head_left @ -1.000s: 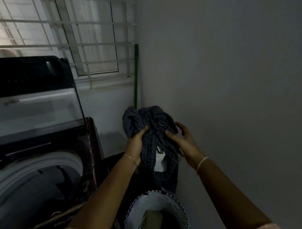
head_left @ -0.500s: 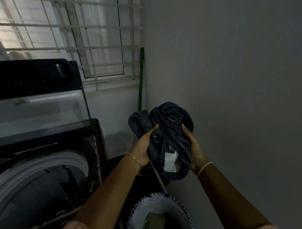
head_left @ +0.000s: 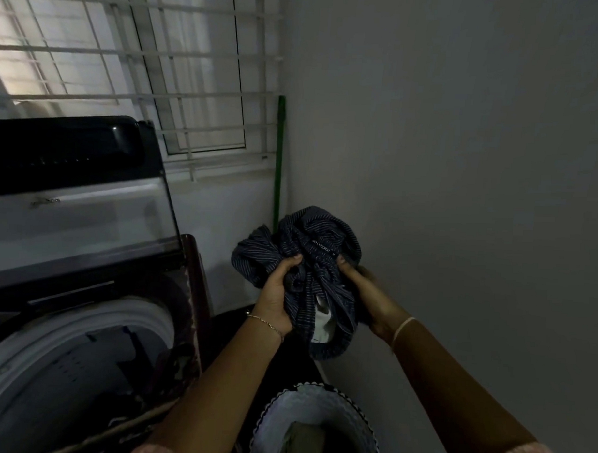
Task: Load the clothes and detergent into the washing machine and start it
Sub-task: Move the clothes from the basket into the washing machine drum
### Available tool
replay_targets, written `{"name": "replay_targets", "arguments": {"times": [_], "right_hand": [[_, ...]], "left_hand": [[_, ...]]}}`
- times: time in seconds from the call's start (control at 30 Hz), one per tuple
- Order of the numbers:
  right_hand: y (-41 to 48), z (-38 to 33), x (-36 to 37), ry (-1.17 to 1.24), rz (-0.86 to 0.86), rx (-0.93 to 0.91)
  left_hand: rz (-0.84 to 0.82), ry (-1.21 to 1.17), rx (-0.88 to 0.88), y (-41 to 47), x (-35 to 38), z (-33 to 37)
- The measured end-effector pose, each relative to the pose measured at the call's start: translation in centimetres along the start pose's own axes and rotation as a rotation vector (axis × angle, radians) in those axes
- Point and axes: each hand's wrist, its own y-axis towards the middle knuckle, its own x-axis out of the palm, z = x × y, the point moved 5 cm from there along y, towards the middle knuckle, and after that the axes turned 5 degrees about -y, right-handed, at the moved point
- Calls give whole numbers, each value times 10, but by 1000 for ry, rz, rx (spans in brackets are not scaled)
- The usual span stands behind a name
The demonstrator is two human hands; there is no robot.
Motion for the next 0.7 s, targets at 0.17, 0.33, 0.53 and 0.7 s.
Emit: {"name": "replay_targets", "arguments": {"times": [0.17, 0.33, 0.53, 0.7], "right_hand": [[-2, 35, -17, -12, 108, 133], [-7, 83, -29, 52, 222, 292], [3, 75, -30, 273, 182, 250], [-9, 42, -9, 444, 130, 212]], "left_hand": [[-20, -14, 37, 0, 4, 8], [-90, -55, 45, 1, 14, 12], [-148, -94, 92, 3, 15, 8], [-155, -97, 125, -1, 15, 10]]}}
